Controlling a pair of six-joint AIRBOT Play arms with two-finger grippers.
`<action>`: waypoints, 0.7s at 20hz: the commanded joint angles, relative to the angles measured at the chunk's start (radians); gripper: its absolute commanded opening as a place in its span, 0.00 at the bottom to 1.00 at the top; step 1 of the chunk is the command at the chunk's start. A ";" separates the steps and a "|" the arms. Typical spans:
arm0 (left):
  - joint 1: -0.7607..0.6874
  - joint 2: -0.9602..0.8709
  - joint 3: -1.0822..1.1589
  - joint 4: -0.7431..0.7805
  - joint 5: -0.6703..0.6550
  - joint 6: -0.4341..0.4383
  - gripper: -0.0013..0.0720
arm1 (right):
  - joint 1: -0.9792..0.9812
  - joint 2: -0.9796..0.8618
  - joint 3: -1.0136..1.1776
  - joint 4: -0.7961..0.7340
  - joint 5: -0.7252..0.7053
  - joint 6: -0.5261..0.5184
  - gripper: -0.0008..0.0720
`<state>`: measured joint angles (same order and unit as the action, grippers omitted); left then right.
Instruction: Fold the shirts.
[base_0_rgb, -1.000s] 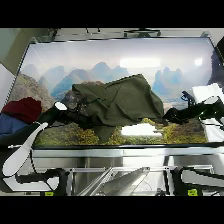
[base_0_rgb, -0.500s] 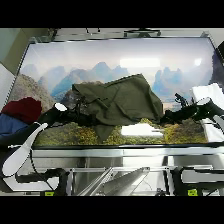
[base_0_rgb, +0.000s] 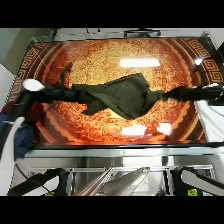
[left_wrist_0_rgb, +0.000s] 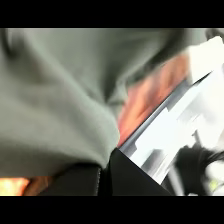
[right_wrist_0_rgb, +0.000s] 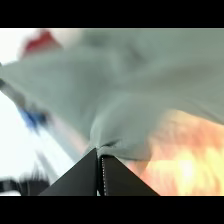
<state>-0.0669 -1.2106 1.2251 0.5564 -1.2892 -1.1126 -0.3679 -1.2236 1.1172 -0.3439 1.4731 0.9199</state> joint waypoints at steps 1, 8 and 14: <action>0.130 0.189 0.236 -0.132 -0.060 -0.022 0.05 | -0.098 0.231 0.239 0.225 -0.052 -0.008 0.04; 0.584 0.438 0.618 -0.139 -0.049 -0.039 0.05 | -0.327 0.515 0.538 0.174 -0.335 -0.008 0.04; 0.489 0.321 0.552 -0.210 -0.164 -0.039 0.05 | -0.283 0.426 0.544 0.164 -0.247 -0.001 0.04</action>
<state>0.4843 -0.8364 1.8091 0.3794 -1.3933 -1.1507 -0.6701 -0.7574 1.6470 -0.1738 1.1912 0.9146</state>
